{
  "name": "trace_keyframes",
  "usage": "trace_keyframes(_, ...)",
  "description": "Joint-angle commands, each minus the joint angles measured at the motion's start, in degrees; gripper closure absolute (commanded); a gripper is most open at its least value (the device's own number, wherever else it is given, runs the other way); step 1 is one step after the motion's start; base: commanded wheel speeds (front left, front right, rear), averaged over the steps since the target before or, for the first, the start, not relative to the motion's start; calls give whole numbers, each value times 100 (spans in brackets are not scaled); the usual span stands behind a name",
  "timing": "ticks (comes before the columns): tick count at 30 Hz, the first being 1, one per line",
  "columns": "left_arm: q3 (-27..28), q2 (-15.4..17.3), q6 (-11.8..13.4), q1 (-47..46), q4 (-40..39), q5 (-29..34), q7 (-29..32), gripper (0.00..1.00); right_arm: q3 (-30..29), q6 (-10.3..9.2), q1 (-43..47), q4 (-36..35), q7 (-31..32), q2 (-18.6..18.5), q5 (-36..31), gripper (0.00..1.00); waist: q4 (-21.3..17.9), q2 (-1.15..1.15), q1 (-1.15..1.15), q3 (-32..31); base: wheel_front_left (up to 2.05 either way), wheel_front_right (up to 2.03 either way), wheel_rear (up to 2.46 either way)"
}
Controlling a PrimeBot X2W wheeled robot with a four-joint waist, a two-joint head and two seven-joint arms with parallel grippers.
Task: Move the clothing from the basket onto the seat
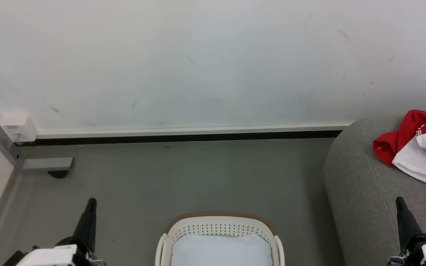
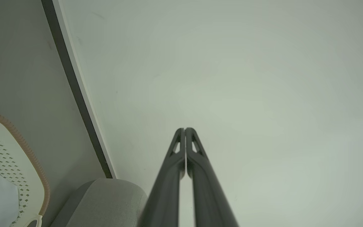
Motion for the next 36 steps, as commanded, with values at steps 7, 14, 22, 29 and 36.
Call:
trace_keyframes(7,18,8,-10,-48,-16,-81,20,100,-19,-12,-69,-29,20,-43,9,100,0,0,0,0,0,0,0)
trace_keyframes(14,17,8,-10,-48,-16,-81,20,100,-19,-12,-69,-29,20,-43,9,100,0,0,0,0,0,0,0)
trace_keyframes(22,17,8,-10,-48,-15,-81,20,100,-19,-12,-69,-28,20,-43,10,100,0,0,0,0,0,0,0)
trace_keyframes(29,17,8,-10,-48,-16,-82,20,100,-18,-12,-69,-28,20,-43,10,100,0,0,0,0,0,0,0)
trace_keyframes(36,16,8,-10,-48,-16,-82,19,100,-18,-12,-69,-28,19,-42,10,100,0,0,0,0,0,0,0)
